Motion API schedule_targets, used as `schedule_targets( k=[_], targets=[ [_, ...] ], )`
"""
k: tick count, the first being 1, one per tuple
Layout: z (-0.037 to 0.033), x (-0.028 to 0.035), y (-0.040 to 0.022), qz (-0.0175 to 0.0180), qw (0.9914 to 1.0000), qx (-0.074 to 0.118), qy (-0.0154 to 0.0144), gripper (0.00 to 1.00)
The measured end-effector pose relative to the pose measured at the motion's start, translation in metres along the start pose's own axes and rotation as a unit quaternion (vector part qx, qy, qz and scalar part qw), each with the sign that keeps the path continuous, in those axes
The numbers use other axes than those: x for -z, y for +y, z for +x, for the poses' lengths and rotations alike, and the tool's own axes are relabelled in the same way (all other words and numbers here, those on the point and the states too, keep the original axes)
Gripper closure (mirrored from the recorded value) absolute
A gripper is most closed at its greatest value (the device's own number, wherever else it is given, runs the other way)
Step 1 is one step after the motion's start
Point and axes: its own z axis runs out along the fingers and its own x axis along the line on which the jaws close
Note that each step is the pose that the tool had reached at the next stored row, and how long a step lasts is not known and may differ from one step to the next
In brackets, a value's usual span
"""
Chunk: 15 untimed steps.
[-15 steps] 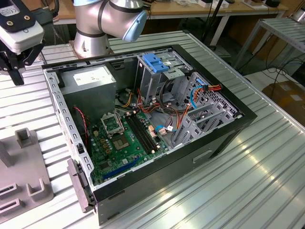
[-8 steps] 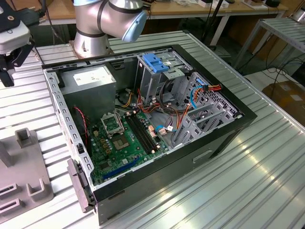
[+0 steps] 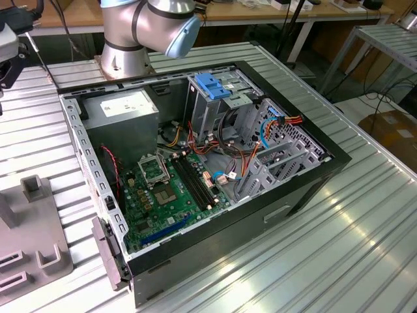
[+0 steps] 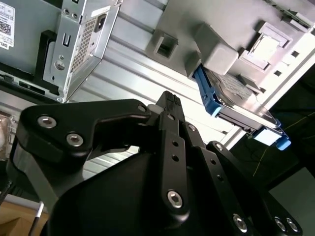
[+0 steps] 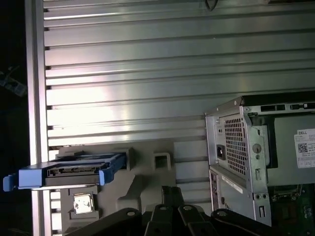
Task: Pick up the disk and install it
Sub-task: 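Reach for the disk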
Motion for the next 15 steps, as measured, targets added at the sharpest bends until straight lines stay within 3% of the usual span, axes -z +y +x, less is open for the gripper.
schedule_targets(
  k=[1, 2, 13, 15],
  targets=[
    [0.0041, 0.0000, -0.0003, 0.0003, 0.99999, 0.000, 0.0034, 0.90],
    [0.0059, 0.0000, -0.0004, 0.0003, 0.99999, 0.000, 0.0038, 0.90],
    [0.0291, 0.0000, -0.0022, 0.0003, 0.99999, 0.000, 0.0038, 0.90],
    [0.0364, 0.0000, -0.0028, 0.0003, 0.99999, 0.000, 0.0038, 0.90]
  ],
)
